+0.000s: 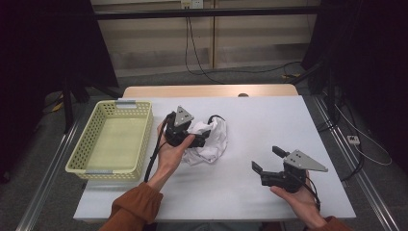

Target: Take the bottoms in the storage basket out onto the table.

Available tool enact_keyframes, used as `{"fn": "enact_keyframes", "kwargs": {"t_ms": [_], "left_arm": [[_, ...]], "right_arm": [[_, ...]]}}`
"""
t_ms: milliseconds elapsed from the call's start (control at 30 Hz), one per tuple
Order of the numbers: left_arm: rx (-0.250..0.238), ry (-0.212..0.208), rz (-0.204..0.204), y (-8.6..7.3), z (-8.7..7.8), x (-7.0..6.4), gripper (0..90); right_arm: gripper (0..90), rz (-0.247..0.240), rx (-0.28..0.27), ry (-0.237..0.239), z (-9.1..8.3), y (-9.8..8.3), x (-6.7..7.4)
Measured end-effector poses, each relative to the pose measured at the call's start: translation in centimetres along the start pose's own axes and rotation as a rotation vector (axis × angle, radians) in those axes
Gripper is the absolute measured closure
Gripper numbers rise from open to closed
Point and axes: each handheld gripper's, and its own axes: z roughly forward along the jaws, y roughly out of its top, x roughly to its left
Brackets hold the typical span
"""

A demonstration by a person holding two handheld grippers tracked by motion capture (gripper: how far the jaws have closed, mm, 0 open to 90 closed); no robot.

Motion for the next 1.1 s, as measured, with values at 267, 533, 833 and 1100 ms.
{"fn": "enact_keyframes", "kwargs": {"t_ms": [267, 533, 833, 1100], "left_arm": [[0.002, -0.012, -0.013, -0.1, -1.5, 0.2, 5.7], [0.003, -0.004, -0.031, -0.3, -2.4, 0.7, 5.8], [-0.02, 0.004, -0.023, -0.3, -3.6, 0.1, 6.4], [-0.034, -0.014, -0.026, -0.2, -4.4, -0.2, 6.2]], "right_arm": [[7.3, -0.002, 0.005, -0.002, 0.2, 0.0, 0.0], [7.3, 0.006, 0.005, -0.004, 0.3, 0.0, 0.0], [7.3, 0.006, 0.007, -0.004, 0.3, 0.0, 0.1], [7.2, 0.008, 0.007, -0.001, 0.3, 0.0, 0.0]]}}
